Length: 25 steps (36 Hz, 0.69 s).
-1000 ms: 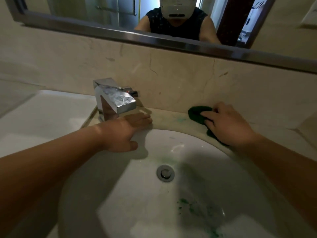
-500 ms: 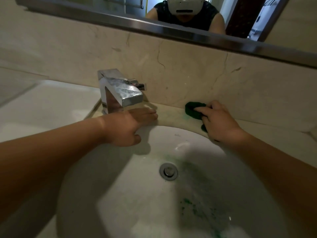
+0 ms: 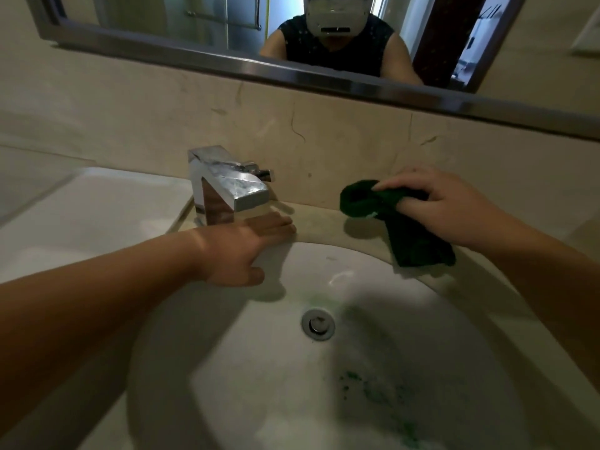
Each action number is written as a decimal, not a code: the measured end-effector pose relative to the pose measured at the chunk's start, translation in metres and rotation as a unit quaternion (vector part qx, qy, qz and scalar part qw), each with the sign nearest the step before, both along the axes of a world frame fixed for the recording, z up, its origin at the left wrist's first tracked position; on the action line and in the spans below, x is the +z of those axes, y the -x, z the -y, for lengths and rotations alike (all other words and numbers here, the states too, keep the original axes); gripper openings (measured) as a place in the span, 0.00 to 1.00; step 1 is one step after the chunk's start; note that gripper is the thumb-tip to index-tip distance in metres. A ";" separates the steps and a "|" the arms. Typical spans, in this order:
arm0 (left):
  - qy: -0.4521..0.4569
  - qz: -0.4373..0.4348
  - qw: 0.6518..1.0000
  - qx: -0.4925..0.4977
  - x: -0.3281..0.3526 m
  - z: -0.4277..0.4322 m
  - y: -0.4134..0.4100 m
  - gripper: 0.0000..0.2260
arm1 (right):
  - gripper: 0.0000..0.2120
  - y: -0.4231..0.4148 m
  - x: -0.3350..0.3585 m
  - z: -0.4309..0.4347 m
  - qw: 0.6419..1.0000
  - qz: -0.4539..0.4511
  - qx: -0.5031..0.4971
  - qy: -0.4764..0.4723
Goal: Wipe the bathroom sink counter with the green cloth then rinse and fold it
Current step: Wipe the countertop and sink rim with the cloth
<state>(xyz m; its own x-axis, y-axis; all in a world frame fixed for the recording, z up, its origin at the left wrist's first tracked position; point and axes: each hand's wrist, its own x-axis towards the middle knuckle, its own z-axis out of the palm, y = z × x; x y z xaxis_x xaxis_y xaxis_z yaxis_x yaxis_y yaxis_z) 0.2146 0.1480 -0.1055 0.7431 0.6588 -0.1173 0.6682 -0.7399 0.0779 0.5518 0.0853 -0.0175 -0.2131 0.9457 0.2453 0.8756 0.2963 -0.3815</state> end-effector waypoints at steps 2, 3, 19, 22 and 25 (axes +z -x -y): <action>0.008 -0.006 1.000 -0.003 0.001 0.004 0.001 0.44 | 0.17 -0.005 -0.018 -0.011 0.998 0.057 -0.019 0.014; 0.010 -0.007 1.000 -0.004 0.001 0.005 0.002 0.45 | 0.19 -0.005 -0.033 -0.015 0.995 0.091 -0.027 0.039; 0.054 0.039 0.996 0.064 0.005 0.003 0.002 0.43 | 0.21 0.064 -0.061 0.001 0.996 0.033 0.073 0.049; 0.056 0.052 0.995 0.057 0.007 0.007 0.005 0.39 | 0.20 0.047 -0.030 0.005 0.999 -0.034 0.035 0.017; 0.038 0.038 0.998 0.029 0.013 0.020 0.016 0.40 | 0.19 0.036 -0.012 -0.006 0.995 0.022 0.004 -0.092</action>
<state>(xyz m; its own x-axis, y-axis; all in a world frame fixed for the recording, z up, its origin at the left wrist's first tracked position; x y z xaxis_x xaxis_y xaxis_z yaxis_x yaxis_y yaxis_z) 0.1991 0.1285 -0.0924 0.7123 0.6927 -0.1136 0.7002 -0.6897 0.1845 0.5156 0.0913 -0.0291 -0.2349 0.8838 0.4046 0.8878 0.3645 -0.2810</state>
